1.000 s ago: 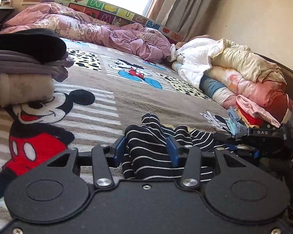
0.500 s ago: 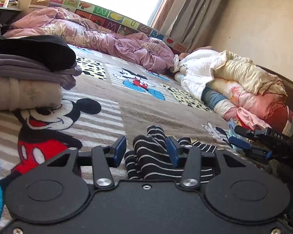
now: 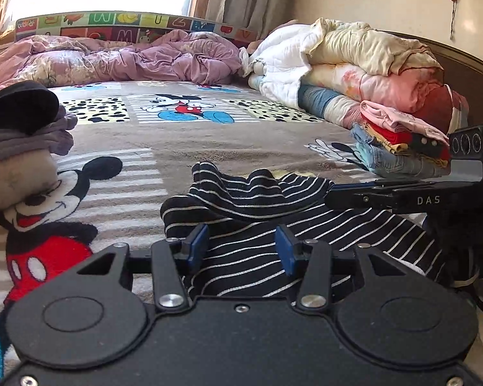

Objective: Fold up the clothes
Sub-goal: 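Grasp the striped bundle edges with both grippers and close on them, then lift the folded striped bundle off the bed with both grippers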

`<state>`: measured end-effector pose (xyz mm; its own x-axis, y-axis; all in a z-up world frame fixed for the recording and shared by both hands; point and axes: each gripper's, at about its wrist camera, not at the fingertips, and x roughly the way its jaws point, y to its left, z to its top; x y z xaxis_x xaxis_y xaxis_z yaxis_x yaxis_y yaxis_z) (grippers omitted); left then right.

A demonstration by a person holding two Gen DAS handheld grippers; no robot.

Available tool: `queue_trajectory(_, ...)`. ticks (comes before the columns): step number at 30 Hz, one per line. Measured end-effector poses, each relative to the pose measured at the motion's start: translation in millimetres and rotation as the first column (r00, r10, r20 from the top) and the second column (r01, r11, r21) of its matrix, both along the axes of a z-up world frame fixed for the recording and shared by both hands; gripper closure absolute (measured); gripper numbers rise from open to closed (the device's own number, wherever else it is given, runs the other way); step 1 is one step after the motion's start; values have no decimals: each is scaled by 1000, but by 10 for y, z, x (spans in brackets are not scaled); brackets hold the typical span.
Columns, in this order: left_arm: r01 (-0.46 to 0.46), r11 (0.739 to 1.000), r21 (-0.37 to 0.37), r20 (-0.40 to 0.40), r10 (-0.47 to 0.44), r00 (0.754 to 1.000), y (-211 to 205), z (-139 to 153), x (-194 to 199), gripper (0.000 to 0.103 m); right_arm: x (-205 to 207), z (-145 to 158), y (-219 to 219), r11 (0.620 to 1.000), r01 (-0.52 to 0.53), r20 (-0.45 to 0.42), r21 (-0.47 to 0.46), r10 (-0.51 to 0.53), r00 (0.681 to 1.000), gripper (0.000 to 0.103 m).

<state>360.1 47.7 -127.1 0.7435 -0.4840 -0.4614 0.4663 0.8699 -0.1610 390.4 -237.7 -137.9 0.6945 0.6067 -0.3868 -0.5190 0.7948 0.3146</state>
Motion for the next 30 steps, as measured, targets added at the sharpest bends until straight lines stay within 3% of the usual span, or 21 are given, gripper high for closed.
queue_trajectory(5, 1, 1000, 20, -9, -1, 1000, -20, -53, 13, 56, -27, -67, 5, 1000, 16, -4, -11, -16, 1000, 62)
queue_trajectory(10, -77, 990, -118, -10, 76, 997, 211, 106, -106, 50, -175, 31, -124, 992, 110, -3, 59, -110, 994, 57)
queue_trajectory(13, -164, 961, -222, -70, 152, 986, 397, 136, -188, 42, -282, 10, -338, 960, 215, -119, 179, -196, 973, 37)
queue_trajectory(18, -247, 888, -388, -273, 145, 951, 581, 8, -291, 37, -357, -220, -511, 880, 325, -378, 347, -186, 907, 26)
queue_trajectory(20, -266, 874, -408, -339, 126, 932, 580, -49, -322, 37, -370, -280, -438, 879, 316, -427, 359, -146, 892, 25)
queue_trajectory(23, -277, 877, -393, -385, 116, 916, 512, -104, -333, 37, -395, -291, -276, 916, 280, -430, 289, -137, 892, 24)
queue_trajectory(30, -276, 868, -412, -408, 95, 908, 404, -152, -216, 37, -303, -328, -103, 938, 214, -409, 274, -88, 908, 27)
